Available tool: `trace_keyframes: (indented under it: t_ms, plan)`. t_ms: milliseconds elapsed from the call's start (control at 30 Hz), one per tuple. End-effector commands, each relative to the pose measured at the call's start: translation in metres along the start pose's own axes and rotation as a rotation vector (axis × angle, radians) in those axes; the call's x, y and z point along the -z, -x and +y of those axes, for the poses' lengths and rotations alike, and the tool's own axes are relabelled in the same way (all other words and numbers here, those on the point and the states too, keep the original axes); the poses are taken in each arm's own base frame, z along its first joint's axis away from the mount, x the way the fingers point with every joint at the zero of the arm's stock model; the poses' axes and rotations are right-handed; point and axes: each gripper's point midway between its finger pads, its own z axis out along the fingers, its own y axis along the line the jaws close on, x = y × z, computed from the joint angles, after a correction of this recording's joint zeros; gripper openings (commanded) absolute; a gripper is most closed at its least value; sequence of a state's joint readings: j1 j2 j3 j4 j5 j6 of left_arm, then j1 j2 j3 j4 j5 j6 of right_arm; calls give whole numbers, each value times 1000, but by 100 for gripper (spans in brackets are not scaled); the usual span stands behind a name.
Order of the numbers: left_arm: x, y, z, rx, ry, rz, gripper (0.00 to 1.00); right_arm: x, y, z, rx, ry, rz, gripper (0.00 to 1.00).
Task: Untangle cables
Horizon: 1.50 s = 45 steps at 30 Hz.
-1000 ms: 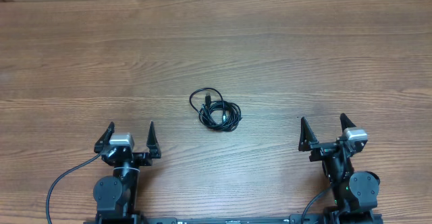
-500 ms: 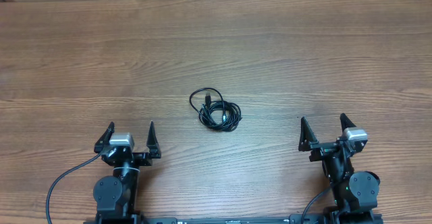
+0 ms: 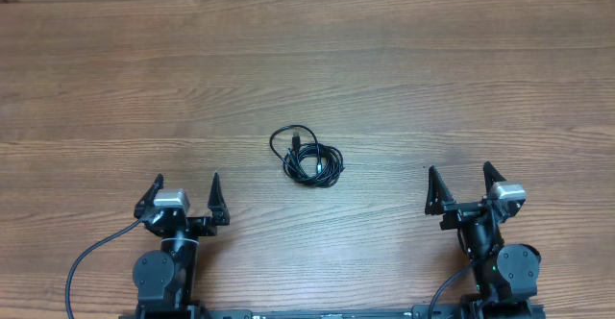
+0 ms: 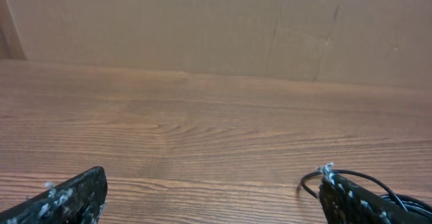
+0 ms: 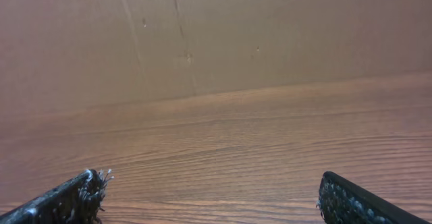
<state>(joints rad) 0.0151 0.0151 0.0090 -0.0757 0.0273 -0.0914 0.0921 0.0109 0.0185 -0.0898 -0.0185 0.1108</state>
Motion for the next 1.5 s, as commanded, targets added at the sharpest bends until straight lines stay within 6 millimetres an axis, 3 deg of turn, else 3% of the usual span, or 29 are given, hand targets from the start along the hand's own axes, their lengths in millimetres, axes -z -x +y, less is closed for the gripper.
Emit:
trace_keyframes:
  t_ms: [0, 233, 533, 700, 1033, 1233, 1333, 1467]
  plan:
    - [0, -3, -1, 23, -10, 9, 100, 0, -2, -4, -52, -21, 0, 100]
    - [3, -10, -2, 76, 0, 156, 100, 2, 0, -8, -105, -66, 85, 100]
    - [-10, 12, -15, 92, -45, 348, 99, -4, 11, -5, -108, -99, 242, 100]
    - [-25, 18, -35, 130, -136, 516, 100, -12, 18, 8, -123, -65, 394, 100]
    - [-30, 25, -45, 204, -130, 902, 100, -20, 17, 8, -143, -152, 786, 100]
    - [-41, 20, -49, 322, -105, 945, 99, -33, 4, 6, -149, -176, 898, 100]
    - [-56, 27, -56, 362, -138, 898, 100, -36, -1, 10, -163, -153, 915, 100]
    - [-82, 39, -69, 396, -168, 811, 99, -46, 9, 18, -177, -101, 867, 100]
